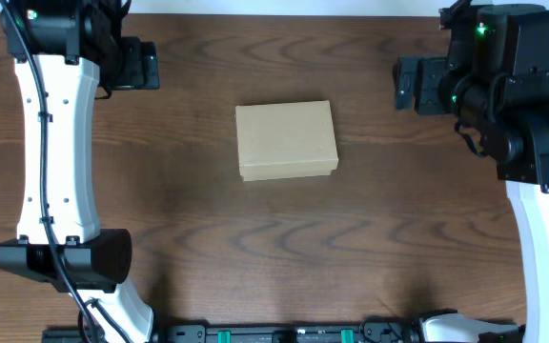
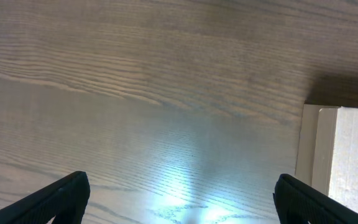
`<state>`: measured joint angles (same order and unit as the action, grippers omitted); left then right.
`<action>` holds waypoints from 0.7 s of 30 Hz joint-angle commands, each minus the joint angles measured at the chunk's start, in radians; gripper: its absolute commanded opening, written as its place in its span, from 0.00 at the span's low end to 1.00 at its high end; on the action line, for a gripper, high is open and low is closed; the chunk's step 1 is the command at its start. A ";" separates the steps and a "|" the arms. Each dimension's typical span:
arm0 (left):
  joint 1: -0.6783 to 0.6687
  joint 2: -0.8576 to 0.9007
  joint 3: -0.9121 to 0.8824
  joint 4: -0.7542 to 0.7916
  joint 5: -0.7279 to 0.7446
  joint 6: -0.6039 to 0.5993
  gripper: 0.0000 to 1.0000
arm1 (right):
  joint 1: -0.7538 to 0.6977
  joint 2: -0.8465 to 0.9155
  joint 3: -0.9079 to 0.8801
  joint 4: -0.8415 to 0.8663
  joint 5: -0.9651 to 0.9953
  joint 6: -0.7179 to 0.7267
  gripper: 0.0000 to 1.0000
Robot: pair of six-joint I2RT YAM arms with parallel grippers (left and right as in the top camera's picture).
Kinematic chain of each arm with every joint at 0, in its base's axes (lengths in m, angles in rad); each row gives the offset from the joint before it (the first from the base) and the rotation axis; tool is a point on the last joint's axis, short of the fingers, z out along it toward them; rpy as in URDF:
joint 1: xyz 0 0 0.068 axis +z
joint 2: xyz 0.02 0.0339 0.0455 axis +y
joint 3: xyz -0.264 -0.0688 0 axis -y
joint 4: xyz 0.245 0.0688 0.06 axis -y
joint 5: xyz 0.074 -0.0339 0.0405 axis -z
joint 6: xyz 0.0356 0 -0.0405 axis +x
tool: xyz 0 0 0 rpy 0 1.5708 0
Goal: Pack container
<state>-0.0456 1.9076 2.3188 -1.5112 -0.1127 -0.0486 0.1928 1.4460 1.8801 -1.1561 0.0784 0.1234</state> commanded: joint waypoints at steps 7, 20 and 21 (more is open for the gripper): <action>0.007 0.008 0.008 -0.003 -0.018 0.000 0.95 | -0.011 -0.200 -0.101 0.182 0.057 0.040 0.99; 0.007 0.008 0.008 -0.003 -0.018 0.000 0.95 | -0.048 -0.766 -0.652 0.481 0.060 0.043 0.99; 0.007 0.008 0.008 -0.003 -0.018 0.000 0.95 | -0.053 -0.803 -0.686 0.496 0.060 0.057 0.99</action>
<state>-0.0456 1.9076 2.3188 -1.5112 -0.1127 -0.0490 0.1600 0.7113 1.2831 -0.6811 0.1295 0.1532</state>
